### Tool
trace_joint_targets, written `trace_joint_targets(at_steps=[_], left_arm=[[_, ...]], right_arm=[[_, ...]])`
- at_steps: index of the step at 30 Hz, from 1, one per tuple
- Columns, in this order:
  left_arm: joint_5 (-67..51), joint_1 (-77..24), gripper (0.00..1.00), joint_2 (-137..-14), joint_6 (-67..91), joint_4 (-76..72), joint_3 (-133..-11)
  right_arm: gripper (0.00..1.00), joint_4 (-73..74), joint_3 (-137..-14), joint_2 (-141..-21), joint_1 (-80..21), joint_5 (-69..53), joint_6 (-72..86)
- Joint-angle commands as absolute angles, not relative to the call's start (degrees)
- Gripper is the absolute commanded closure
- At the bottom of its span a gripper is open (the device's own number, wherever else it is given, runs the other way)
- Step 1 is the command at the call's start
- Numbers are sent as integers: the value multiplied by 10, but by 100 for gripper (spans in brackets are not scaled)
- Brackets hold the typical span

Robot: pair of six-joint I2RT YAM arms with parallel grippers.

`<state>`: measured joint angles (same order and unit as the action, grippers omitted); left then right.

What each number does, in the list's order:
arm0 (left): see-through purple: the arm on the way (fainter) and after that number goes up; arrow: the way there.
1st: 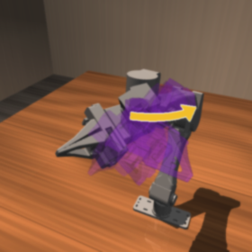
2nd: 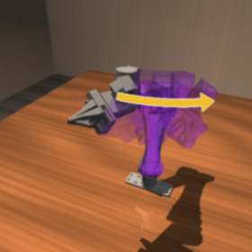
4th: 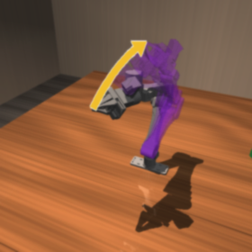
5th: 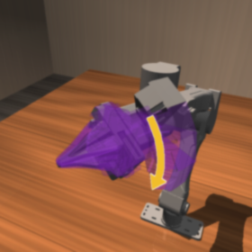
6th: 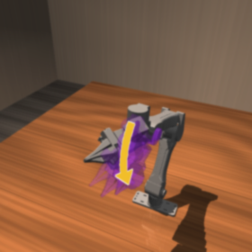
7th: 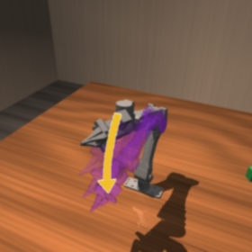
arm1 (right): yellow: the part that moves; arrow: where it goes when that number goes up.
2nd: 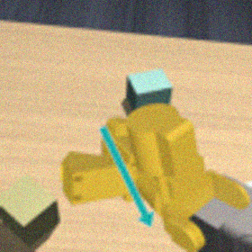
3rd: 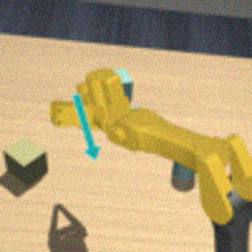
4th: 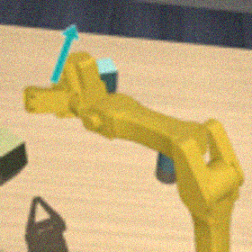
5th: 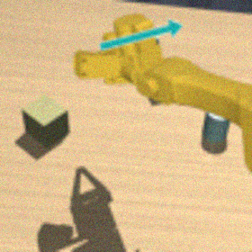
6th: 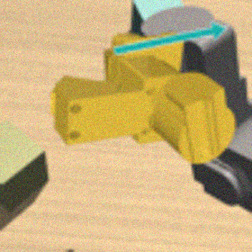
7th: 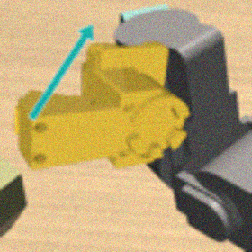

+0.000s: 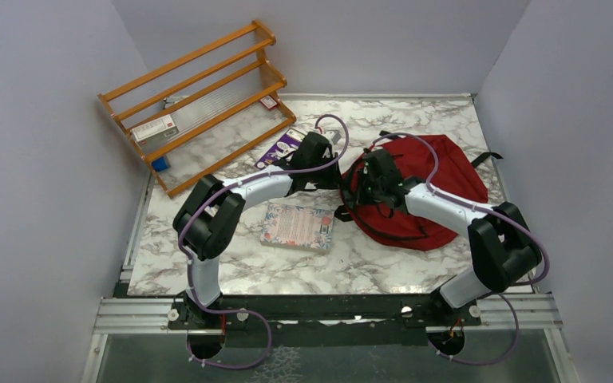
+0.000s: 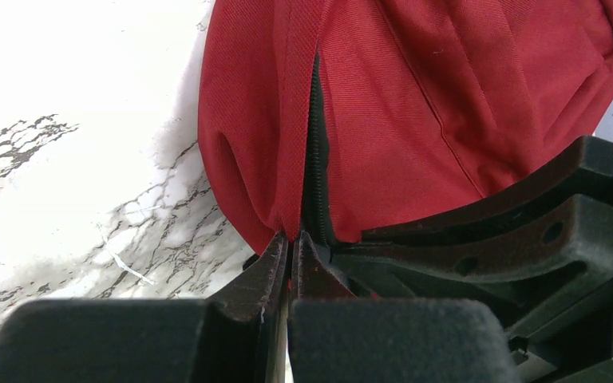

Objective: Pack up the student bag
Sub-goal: Unzip the student bag at the center of the board.

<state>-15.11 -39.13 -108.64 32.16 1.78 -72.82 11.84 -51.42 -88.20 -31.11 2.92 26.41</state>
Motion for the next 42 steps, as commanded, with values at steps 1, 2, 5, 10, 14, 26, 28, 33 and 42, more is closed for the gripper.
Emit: trace_joint_targets(at_steps=[1,2,5,10,14,26,28,33,42], left_arm=[[-165,-395,100,-1059,320,13,-728],[-164,-395,100,-1059,318,15,-729],[-162,-394,100,-1057,313,20,-733],[-153,-394,100,-1057,292,43,-742],[-149,-392,100,-1059,269,67,-755],[-143,-387,100,-1055,225,114,-773],[-143,-384,100,-1054,221,120,-773],[-142,-377,100,-1052,214,131,-776],[-127,-361,100,-1042,204,144,-780]], right_arm=[[95,116,-512,-861,-300,63,250],[99,120,-513,-854,-298,69,247],[99,140,-520,-833,-284,82,236],[99,178,-548,-790,-252,98,214],[99,206,-579,-769,-223,123,201],[99,246,-652,-792,-101,181,173],[99,247,-658,-796,-85,193,172],[99,251,-659,-799,-46,205,171],[99,236,-654,-810,56,208,169]])
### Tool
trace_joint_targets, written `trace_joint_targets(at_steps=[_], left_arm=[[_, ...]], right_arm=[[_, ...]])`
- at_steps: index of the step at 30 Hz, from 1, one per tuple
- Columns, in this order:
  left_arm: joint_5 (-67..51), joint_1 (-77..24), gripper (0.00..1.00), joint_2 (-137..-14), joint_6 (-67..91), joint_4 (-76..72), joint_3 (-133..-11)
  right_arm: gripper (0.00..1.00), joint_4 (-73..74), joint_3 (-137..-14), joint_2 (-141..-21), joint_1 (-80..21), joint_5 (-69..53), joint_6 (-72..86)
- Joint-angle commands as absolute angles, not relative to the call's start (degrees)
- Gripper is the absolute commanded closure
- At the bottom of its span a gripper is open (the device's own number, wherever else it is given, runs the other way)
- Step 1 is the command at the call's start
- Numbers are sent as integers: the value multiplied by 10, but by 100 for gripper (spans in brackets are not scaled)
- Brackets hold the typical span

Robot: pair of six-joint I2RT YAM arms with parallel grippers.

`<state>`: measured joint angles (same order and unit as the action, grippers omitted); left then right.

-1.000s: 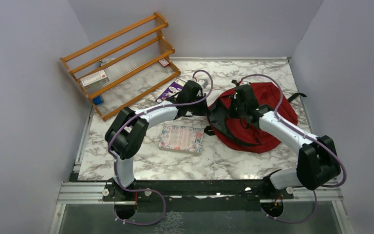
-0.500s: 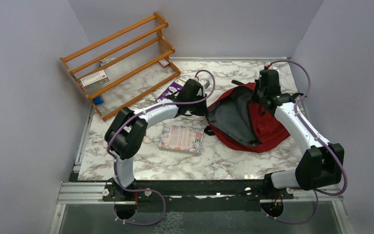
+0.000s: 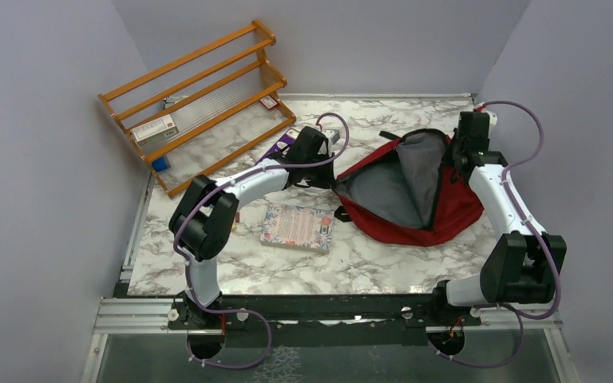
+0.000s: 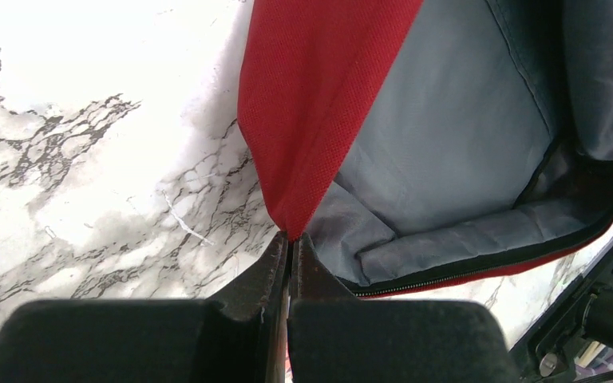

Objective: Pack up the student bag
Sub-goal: Unzip the student bag at the center of the board.

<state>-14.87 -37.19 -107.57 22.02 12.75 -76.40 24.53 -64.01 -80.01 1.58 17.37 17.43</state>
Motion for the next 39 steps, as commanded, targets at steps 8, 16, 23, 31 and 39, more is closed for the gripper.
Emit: trace_joint_targets(at_steps=[8,16,23,31,39], left_arm=[[-137,-355,100,-1041,191,156,-795],[-150,-355,100,-1041,177,160,-804],[-169,-355,100,-1048,175,160,-815],[-181,-358,100,-1052,173,161,-824],[-185,-364,100,-1064,178,161,-829]], right_arm=[[99,185,-622,-829,118,220,201],[86,217,-653,-846,127,168,200],[52,221,-647,-817,127,183,192],[41,242,-663,-777,127,166,190],[40,223,-654,-721,116,-189,197]])
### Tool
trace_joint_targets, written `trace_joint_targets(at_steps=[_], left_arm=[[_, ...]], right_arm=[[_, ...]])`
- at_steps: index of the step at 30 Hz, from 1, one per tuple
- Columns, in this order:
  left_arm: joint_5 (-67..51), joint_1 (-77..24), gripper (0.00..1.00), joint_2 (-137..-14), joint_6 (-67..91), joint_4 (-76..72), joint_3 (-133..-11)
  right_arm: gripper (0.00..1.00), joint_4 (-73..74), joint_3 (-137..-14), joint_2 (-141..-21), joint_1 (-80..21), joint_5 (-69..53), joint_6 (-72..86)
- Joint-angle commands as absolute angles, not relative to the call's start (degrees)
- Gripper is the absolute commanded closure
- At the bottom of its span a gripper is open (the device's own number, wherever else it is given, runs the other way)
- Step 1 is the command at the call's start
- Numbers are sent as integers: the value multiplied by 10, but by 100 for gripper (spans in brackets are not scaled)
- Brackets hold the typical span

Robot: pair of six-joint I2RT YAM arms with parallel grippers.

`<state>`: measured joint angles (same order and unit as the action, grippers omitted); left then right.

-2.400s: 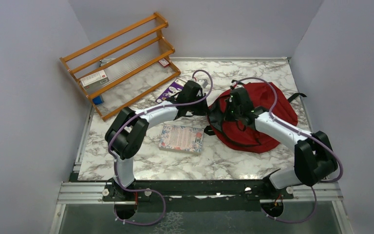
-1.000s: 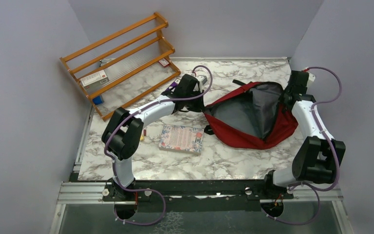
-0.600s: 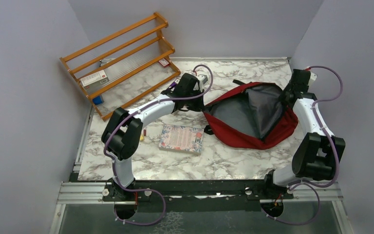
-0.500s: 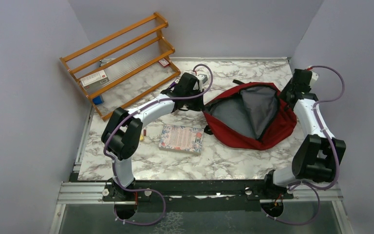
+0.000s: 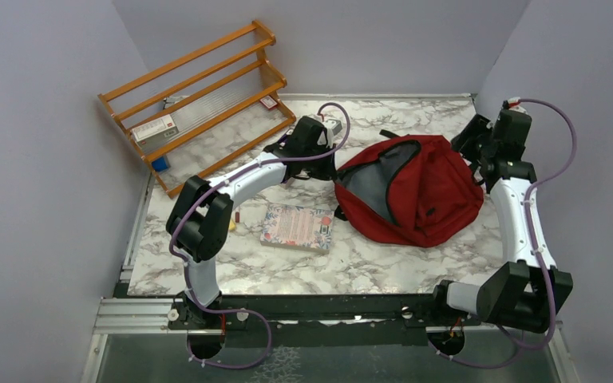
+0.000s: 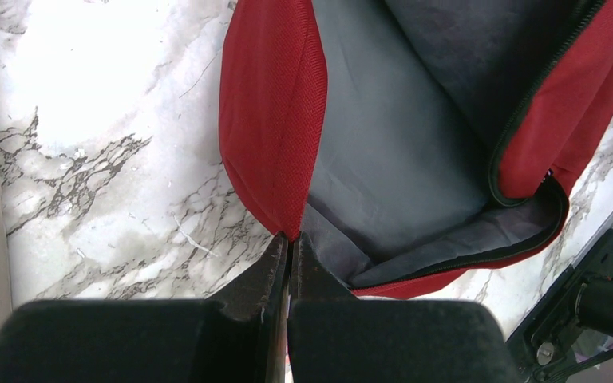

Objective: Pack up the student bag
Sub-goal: Unzip the student bag at the center of the board.

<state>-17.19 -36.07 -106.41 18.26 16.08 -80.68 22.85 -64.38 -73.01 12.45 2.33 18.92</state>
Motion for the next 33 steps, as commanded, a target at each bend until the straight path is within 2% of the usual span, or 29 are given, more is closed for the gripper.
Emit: trace_joint_targets(at_steps=[1,4,7,13,15,20,25,33], left_arm=[[-185,-364,100,-1065,178,161,-830],[-185,-366,100,-1066,180,160,-831],[-185,-368,100,-1069,182,160,-831],[-181,-370,100,-1062,187,159,-827],[-180,-371,100,-1059,188,158,-824],[-182,-372,100,-1053,190,158,-819],[-179,-371,100,-1046,189,158,-810],[-180,-372,100,-1045,186,158,-806]], right_arm=[[38,229,-655,-725,102,-205,203],[38,218,-642,-715,39,-207,226],[44,191,-628,-717,-41,-205,264],[74,149,-606,-784,-181,-94,324],[79,145,-599,-811,-206,-42,329],[84,163,-600,-877,-251,103,325],[85,238,-617,-931,-254,220,330],[84,348,-637,-897,-249,339,285]])
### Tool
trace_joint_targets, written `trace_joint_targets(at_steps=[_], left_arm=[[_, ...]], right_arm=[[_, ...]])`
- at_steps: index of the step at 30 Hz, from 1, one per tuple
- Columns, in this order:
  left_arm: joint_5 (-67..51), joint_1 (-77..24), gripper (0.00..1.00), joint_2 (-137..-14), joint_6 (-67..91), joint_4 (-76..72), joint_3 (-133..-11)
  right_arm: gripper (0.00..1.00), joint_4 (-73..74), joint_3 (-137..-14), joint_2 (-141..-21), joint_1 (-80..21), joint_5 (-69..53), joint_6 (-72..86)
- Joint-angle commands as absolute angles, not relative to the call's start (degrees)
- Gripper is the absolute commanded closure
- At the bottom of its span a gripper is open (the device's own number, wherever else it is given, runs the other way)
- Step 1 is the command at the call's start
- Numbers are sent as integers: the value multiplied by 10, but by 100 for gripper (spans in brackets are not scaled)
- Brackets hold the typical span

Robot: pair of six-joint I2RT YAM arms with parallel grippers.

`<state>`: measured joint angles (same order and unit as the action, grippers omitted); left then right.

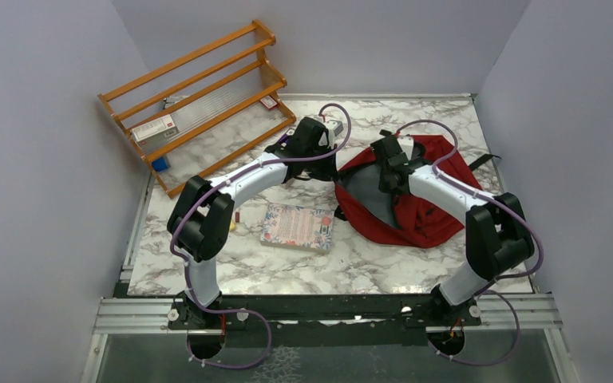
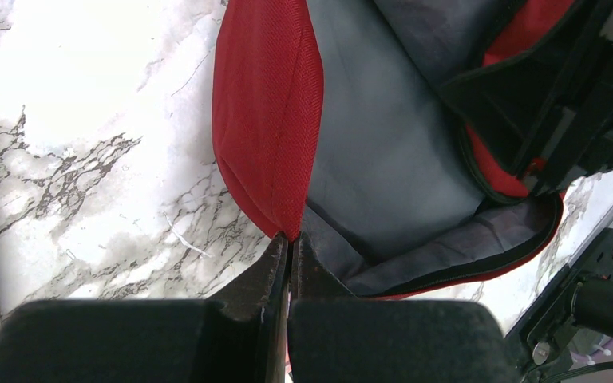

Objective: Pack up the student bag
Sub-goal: Unzip the student bag at the center of the board.

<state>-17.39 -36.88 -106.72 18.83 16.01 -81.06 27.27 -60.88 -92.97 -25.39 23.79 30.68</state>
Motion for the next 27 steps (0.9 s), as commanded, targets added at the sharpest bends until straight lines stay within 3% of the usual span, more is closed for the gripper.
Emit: trace_joint_targets(at_steps=[1,6,15,20,23,24,27], left_arm=[[-178,-371,100,-1044,185,158,-806],[-174,-372,100,-1042,181,159,-805],[-171,-372,100,-1044,178,160,-802],[-171,-372,100,-1042,181,160,-803],[-175,-372,100,-1042,184,158,-805],[-177,-372,100,-1042,186,157,-805],[-182,-372,100,-1041,187,156,-807]], right_arm=[[84,365,-639,-891,-246,350,284],[84,406,-624,-832,-217,368,269],[80,373,-583,-767,-130,248,228],[61,351,-599,-717,-131,126,261],[54,314,-580,-691,-143,59,293],[46,313,-577,-692,-157,65,301],[38,341,-583,-720,-193,126,307]])
